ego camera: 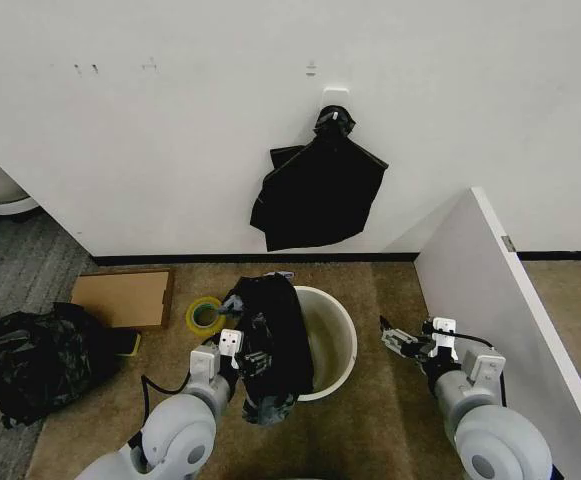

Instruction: Place the garbage bag over the trash bin.

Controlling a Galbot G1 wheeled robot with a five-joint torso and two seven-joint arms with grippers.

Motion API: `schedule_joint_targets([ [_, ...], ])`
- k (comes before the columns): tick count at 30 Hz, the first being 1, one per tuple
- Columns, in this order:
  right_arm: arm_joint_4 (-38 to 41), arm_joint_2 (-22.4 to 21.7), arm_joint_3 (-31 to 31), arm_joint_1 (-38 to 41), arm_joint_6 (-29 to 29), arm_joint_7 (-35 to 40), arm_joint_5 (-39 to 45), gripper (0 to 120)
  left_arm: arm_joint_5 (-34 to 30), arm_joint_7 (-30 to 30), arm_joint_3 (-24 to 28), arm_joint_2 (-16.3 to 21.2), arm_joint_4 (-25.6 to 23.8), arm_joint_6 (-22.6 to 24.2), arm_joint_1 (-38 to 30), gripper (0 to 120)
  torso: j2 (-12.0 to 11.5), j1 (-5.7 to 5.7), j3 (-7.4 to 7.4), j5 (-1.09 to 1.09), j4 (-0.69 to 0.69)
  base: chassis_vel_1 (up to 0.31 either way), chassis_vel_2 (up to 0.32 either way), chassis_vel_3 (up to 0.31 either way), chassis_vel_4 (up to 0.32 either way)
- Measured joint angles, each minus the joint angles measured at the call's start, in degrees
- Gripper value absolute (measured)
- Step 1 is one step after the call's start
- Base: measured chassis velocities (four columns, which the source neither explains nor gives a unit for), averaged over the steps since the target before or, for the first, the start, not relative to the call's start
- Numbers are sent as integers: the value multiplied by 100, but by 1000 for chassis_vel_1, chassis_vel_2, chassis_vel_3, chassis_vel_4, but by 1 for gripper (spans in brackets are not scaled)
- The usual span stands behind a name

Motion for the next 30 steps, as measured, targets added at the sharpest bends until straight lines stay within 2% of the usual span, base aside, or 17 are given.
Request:
schedule_joint_targets([
  [5,-21,-6,-64,38,-4,8,21,100,-170,-75,-1,-79,94,144,-97,91,0,0,0,0,0,0,0,0,0],
  [15,-11,17,-71,32,-7,11,45,100,-377,-107,48,-137,252,359,-211,63,0,0,0,0,1,0,0,0,0],
  [18,-6,17,-72,25,-7,12,46,100,-400,-103,54,-171,268,361,-231,62,0,0,0,0,1,0,0,0,0],
  [22,1,2,-68,20,-7,13,49,100,-517,-99,56,-190,272,384,-284,42,0,0,0,0,1,0,0,0,0],
  [24,1,2,-68,20,-7,13,49,100,-530,-99,57,-190,277,389,-292,41,0,0,0,0,1,0,0,0,0],
  [29,34,6,-51,-9,-8,12,51,100,-699,-118,59,-192,306,469,-392,20,0,0,0,0,1,0,0,0,0],
  [30,34,6,-51,-9,-8,12,51,100,-699,-118,59,-192,306,469,-392,20,0,0,0,0,1,0,0,0,0],
])
